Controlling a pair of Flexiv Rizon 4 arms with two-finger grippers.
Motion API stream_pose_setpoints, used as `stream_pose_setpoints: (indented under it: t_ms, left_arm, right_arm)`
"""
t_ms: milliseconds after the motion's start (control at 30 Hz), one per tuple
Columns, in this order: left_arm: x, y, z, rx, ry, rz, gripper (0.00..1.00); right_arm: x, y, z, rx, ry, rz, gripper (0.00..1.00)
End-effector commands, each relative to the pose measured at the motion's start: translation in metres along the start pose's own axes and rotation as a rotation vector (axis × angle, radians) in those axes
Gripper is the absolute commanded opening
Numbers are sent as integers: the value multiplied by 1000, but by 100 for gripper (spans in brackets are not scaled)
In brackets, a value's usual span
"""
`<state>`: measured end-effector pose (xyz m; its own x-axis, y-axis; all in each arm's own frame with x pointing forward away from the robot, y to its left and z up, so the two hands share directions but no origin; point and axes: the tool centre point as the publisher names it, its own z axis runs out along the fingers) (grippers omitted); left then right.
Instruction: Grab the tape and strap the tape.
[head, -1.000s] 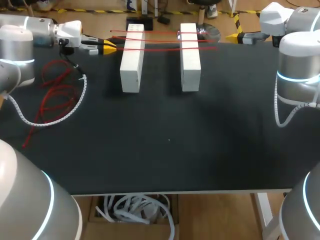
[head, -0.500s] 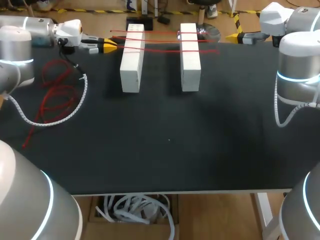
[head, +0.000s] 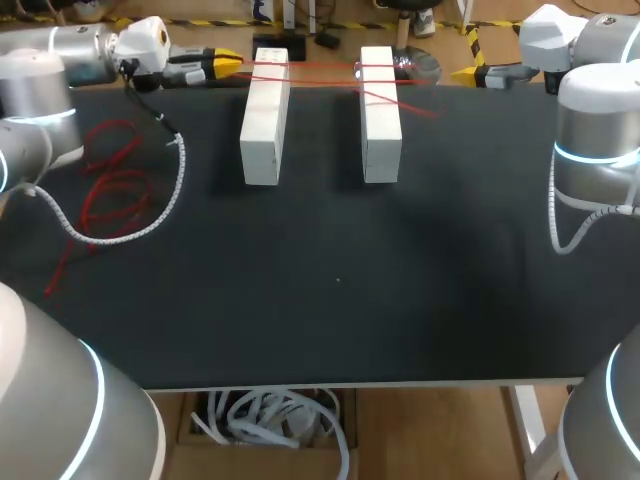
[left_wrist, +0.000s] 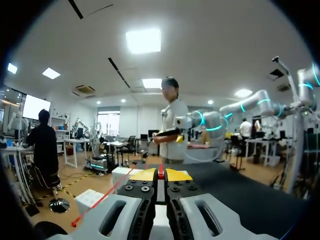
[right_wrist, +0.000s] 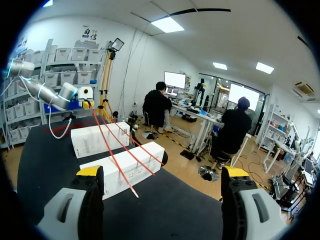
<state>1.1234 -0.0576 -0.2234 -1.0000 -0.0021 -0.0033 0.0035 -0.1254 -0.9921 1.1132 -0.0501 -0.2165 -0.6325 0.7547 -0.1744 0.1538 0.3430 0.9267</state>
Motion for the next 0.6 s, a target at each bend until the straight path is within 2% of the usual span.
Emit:
stream_pose_setpoints:
  t_ms: [33, 267, 600]
  left_arm:
    - [16, -21, 16, 19, -53, 15, 0]
    - [23, -47, 42, 42, -24, 32, 0]
    - [16, -71, 62, 226, -33, -79, 0]
  right_arm:
    - [0, 0, 0, 3, 0, 0, 100]
    - [0, 0, 0, 3, 0, 0, 100]
    - [0, 0, 0, 3, 0, 0, 100]
